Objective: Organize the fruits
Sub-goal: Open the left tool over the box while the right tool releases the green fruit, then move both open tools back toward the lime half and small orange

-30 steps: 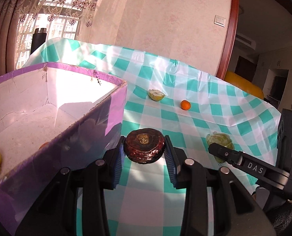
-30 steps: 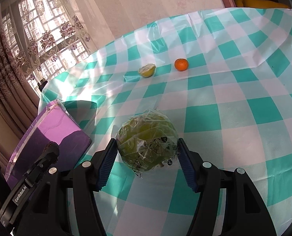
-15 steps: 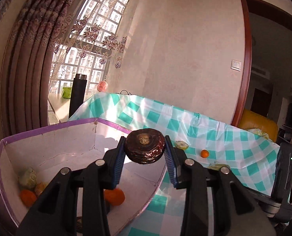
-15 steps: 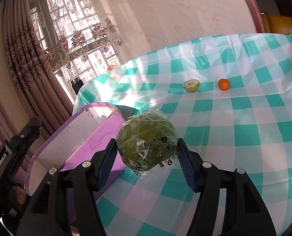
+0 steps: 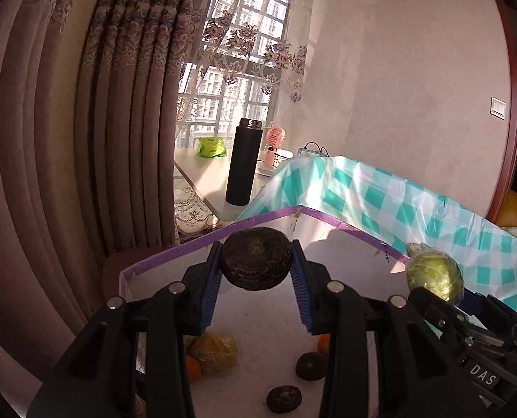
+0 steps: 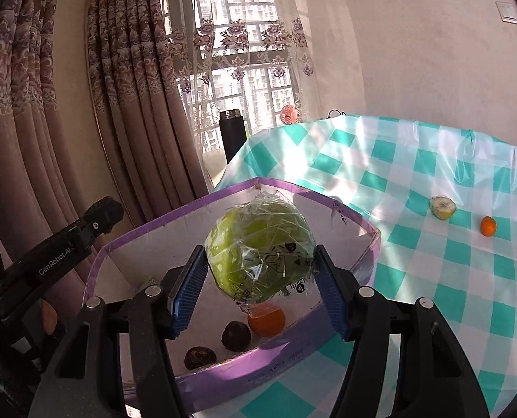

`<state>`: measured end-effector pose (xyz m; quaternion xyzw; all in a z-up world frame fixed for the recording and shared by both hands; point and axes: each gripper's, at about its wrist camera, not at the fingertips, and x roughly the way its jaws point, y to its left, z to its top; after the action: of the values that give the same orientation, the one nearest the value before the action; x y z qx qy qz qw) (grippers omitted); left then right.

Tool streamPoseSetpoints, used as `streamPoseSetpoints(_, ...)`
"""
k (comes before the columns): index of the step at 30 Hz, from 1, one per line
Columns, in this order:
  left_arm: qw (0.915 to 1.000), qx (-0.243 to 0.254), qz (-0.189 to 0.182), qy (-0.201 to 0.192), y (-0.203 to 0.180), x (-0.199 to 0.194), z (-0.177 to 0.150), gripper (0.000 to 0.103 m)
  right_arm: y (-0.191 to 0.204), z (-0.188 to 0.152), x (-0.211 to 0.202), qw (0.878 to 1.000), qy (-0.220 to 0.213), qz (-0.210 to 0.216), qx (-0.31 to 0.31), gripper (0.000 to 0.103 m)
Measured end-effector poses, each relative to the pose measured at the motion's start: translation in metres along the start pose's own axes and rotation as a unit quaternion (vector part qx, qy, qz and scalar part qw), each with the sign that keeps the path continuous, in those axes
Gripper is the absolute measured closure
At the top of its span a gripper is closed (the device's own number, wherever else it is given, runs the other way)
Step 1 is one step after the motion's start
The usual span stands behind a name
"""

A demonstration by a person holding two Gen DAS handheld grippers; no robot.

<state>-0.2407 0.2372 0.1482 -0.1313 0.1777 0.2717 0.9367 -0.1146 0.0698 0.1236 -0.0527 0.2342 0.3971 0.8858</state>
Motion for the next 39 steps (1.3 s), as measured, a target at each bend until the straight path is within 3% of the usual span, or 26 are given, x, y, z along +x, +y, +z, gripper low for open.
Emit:
streamPoseSetpoints(5, 0.9956, 0.034, 0.035, 0.080, 0.023, 0.036, -0.009, 0.065, 0.034, 0.000, 0.039, 0.995, 0.068, -0.025, -0.075, 0.042)
streamPoseSetpoints(8, 0.9895, 0.073, 0.060, 0.110, 0.028, 0.051, -0.019, 0.065, 0.055, -0.007, 0.063, 0.982, 0.111, -0.054, -0.143, 0.042)
streamPoseSetpoints(13, 0.9793, 0.117, 0.080, 0.145, 0.030, 0.067, -0.036, 0.065, 0.074, -0.027, 0.093, 0.960, 0.175, -0.077, -0.206, 0.042)
streamPoseSetpoints(19, 0.9635, 0.187, 0.115, 0.153, 0.015, 0.076, -0.047, 0.063, 0.076, -0.034, 0.102, 0.947, 0.215, -0.082, -0.224, 0.042)
streamPoseSetpoints(22, 0.9645, 0.182, 0.105, 0.161, 0.015, 0.077, -0.046, 0.057, 0.076, -0.034, 0.103, 0.947, 0.222, -0.084, -0.217, 0.041)
streamPoseSetpoints(23, 0.9647, 0.183, 0.101, 0.160, 0.014, 0.076, -0.046, 0.050, 0.075, -0.034, 0.103, 0.948, 0.220, -0.083, -0.215, 0.038)
streamPoseSetpoints(24, 0.9646, 0.186, 0.100, 0.158, 0.013, 0.075, -0.047, 0.043, 0.074, -0.033, 0.102, 0.948, 0.217, -0.085, -0.215, 0.029)
streamPoseSetpoints(25, 0.9639, 0.191, 0.105, 0.153, 0.011, 0.074, -0.047, 0.019, 0.074, -0.033, 0.102, 0.948, 0.215, -0.087, -0.216, 0.023)
streamPoseSetpoints(26, 0.9628, 0.194, 0.116, 0.147, 0.009, 0.073, -0.047, 0.006, 0.075, -0.033, 0.101, 0.948, 0.214, -0.090, -0.219, 0.023)
streamPoseSetpoints(29, 0.9613, 0.202, 0.122, 0.141, 0.005, 0.073, -0.048, 0.006, 0.074, -0.033, 0.099, 0.948, 0.212, -0.089, -0.219, 0.018)
streamPoseSetpoints(35, 0.9625, 0.199, 0.129, 0.131, 0.005, 0.070, -0.046, 0.005, 0.072, -0.032, 0.095, 0.952, 0.201, -0.092, -0.212, 0.018)
streamPoseSetpoints(39, 0.9683, 0.181, 0.144, 0.094, 0.009, 0.058, -0.037, 0.003, 0.064, -0.024, 0.085, 0.959, 0.173, -0.106, -0.199, 0.018)
